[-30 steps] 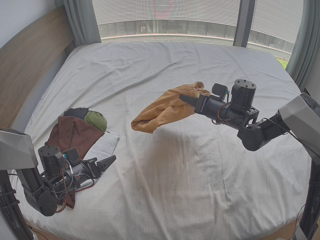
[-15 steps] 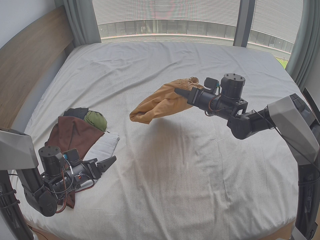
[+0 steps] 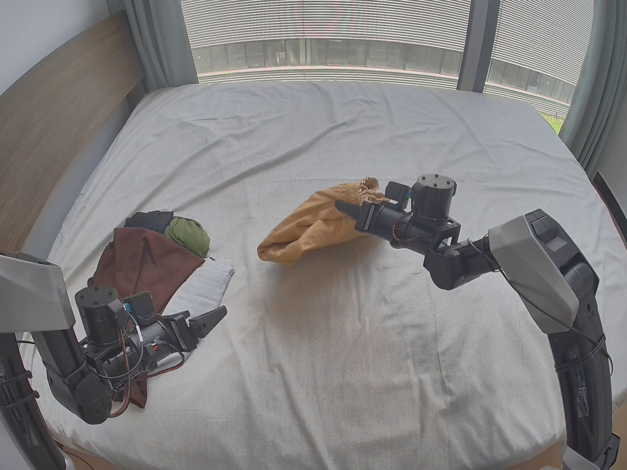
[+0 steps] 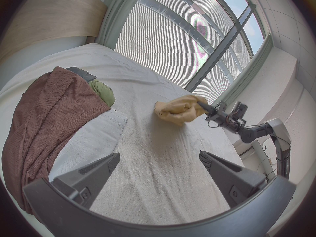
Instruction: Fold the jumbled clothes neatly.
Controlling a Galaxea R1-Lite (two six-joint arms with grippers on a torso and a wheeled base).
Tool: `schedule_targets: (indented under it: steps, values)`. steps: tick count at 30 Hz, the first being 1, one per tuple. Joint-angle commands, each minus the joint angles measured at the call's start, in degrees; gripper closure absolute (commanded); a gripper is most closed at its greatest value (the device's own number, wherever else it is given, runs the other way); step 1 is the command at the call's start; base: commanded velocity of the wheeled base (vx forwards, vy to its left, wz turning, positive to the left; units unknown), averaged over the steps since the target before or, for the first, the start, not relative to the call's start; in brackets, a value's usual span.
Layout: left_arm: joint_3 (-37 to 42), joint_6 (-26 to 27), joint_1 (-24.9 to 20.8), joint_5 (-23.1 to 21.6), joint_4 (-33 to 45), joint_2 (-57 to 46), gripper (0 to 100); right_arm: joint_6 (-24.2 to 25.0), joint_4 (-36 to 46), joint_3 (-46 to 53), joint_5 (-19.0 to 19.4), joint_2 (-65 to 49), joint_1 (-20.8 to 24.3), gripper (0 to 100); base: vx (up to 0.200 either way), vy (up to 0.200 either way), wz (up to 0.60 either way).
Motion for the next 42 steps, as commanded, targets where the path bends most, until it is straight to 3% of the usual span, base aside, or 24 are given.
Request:
schedule_targets:
  steps: [1, 10, 24, 25, 42]
  values:
    - [0.05, -0.01, 0.07, 0.01, -0.03, -0.16, 0, -1.26, -4.96, 9.54, 0.05, 3.23, -1.93, 100, 0.0, 0.0, 0.0]
    - [0.05, -0.01, -0.01, 0.01, -0.03, -0.43, 0, -1.18, -17.27, 24.31, 0.05, 2.62, -3.95, 100, 0.0, 0.0, 0.0]
    - [0.05, -0.01, -0.01, 0.01, -0.03, -0.43, 0, -1.09, -22.81, 28.7, -0.21, 6.05, -3.95, 100, 0.0, 0.0, 0.0]
    - [0.05, -0.01, -0.01, 0.01, -0.03, -0.43, 0, -1.09, -22.89, 28.79, -0.39, 6.05, -3.78, 0, 0.0, 0.0, 0.0]
    - [-0.3, -0.01, -0.01, 0.01, -0.12, -0.51, 0, -2.41, -22.01, 36.44, -0.91, -10.65, -10.1, 0, 0.0, 0.0, 0.0]
